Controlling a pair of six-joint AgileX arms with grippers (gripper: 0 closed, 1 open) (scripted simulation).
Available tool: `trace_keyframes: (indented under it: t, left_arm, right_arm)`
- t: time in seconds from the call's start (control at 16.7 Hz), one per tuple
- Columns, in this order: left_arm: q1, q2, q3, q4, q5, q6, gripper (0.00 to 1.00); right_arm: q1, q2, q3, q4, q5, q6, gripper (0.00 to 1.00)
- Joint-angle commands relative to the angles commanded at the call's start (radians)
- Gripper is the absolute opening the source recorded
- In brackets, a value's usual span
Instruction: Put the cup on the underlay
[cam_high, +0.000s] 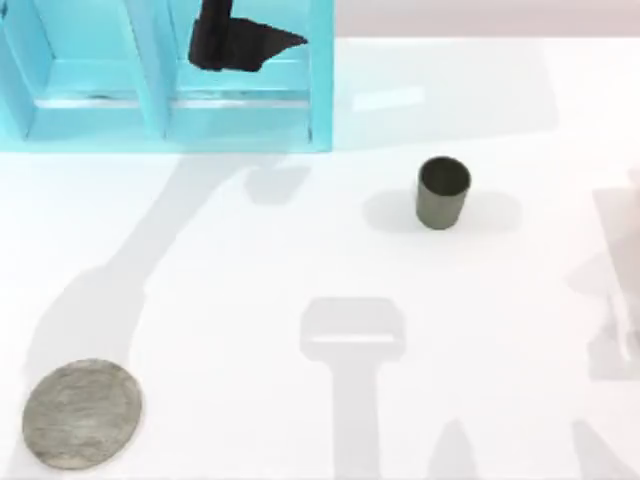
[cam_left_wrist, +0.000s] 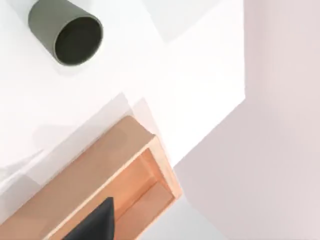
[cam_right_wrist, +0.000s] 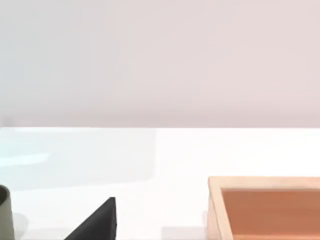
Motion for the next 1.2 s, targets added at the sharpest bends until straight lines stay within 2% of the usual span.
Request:
trace_keyframes:
  t: [0.24,0.54,0.96,1.2]
  left_arm:
    - [-0.064,0.405,0.378,-0.182,0.05,-0.273,1.0]
    - [-0.108,0.719,0.641,-0.333,0.09,-0.452,1.0]
    - [-0.118,0.794,0.689,-0.372,0.1,-0.496,1.0]
    - [-0.126,0.815,0.674,-0.333,0.098,-0.505,1.0]
  right_arm:
    - [0.0,0.0,0.0,0.0,0.0,0.0,1.0]
    - [0.0,0.0,0.0,0.0,0.0,0.0,1.0]
    - [0.0,0.0,0.0,0.0,0.0,0.0,1.0]
    - [0.0,0.0,0.0,0.0,0.0,0.0,1.0]
